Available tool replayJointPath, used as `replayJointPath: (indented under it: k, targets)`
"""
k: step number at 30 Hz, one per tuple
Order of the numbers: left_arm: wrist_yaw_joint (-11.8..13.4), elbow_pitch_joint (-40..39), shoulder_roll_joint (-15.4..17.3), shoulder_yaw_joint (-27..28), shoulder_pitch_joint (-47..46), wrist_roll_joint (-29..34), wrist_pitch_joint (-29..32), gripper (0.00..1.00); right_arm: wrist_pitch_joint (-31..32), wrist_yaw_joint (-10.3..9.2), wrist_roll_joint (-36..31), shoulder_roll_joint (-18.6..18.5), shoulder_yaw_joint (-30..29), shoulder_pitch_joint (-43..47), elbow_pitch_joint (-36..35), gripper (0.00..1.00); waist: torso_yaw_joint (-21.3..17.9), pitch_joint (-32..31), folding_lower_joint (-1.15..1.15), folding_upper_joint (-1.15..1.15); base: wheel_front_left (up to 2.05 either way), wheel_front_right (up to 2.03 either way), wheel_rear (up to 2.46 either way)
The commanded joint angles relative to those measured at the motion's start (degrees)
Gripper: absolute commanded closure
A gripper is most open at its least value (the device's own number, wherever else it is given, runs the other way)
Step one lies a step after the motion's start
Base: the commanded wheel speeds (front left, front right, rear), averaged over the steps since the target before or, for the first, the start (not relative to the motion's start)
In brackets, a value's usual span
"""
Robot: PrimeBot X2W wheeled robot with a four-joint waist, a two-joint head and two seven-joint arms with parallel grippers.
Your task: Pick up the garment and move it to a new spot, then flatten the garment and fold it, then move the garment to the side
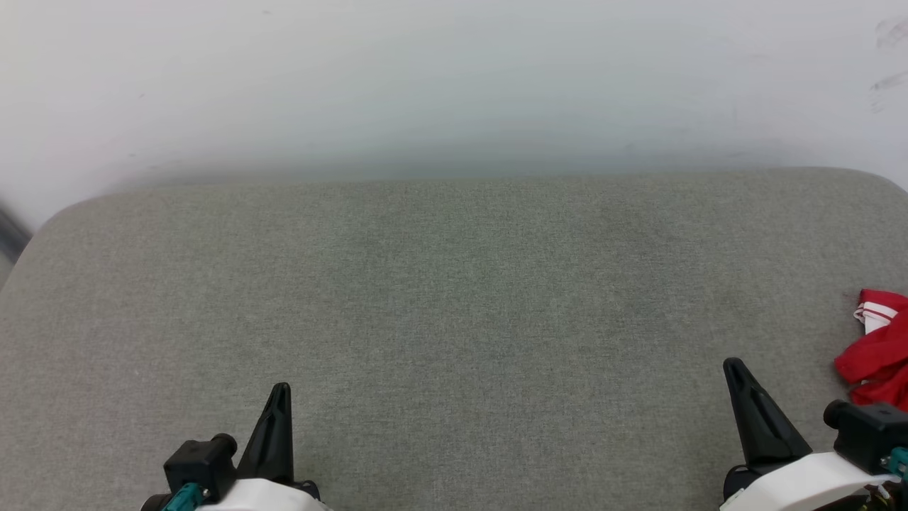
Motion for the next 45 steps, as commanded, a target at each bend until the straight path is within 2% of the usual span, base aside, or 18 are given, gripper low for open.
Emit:
replayJointPath:
  k: [1,23,45]
  targets:
    - [-0.52,-0.49,-0.1,1.04,-1.38,-3.23,0.71,1.0,-0.2,0.0,3.7,-0.14,-0.2,-1.15,0.03,1.0,0.01,-0.03,0.0,0.0,0.0,0.0,0.0]
    - [-3.29,1.38,-1.6,5.06,-3.77,-22.21,5.82,1.0,-0.3,-0.01,24.73,-0.47,-0.85,-4.85,5.97,1.0,0.07,-0.21,0.0,0.0,0.0,0.0,0.0]
    - [-5.61,2.78,-2.98,8.53,-5.62,-37.8,10.13,1.0,-0.01,-0.01,41.7,-0.33,-1.84,-7.63,10.74,1.0,0.13,-0.4,0.0,0.0,0.0,0.0,0.0]
